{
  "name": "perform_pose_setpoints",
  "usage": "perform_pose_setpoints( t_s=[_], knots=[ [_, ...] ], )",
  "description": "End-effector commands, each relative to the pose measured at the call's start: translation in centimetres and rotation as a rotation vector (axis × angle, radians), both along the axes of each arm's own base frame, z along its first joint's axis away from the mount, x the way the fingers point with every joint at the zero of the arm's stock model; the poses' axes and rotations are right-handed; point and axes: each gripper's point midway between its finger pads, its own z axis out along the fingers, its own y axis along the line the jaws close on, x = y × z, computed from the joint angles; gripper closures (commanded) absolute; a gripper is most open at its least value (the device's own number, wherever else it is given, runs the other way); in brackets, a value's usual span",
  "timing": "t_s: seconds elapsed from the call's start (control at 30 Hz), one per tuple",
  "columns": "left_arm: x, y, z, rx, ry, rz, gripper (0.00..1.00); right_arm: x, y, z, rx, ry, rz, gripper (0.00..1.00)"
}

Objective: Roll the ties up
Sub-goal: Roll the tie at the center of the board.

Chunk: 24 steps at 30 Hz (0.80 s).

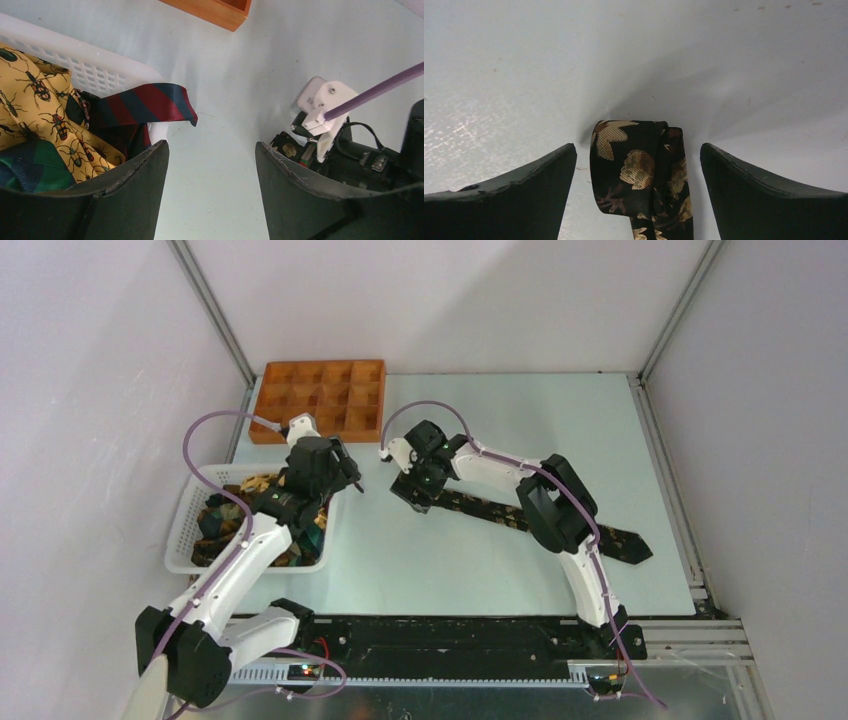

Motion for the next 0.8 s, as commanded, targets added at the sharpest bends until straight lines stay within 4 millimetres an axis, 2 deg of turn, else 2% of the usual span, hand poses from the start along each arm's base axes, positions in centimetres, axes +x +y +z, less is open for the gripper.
perform_pose_setpoints(
  t_s=[0.0, 0.13, 0.37, 0.77],
  knots=[
    [0.4, -0.2, 0.7, -0.031, -0.029, -0.002, 0.29, 0.5, 0.5, 0.3, -0.008, -0.02, 0.017, 0.05],
    [0.5, -0.5, 0.4, -0.036, -0.018, -0.013, 0.29, 0.4, -0.1, -0.8, -0.038, -0.005, 0.005, 0.11],
    [0.7, -1.0, 0.0, -0.046, -0.002, -0.031, 0.3, 0.1, -0.8, -1.7, -0.071, 0.006, -0.009, 0.37],
    [1.2, -1.6, -0.4, -0.058, 0.008, -0.045, 0.3, -0.1, -1.1, -2.5, -0.08, 0.026, -0.018, 0.58]
  ],
)
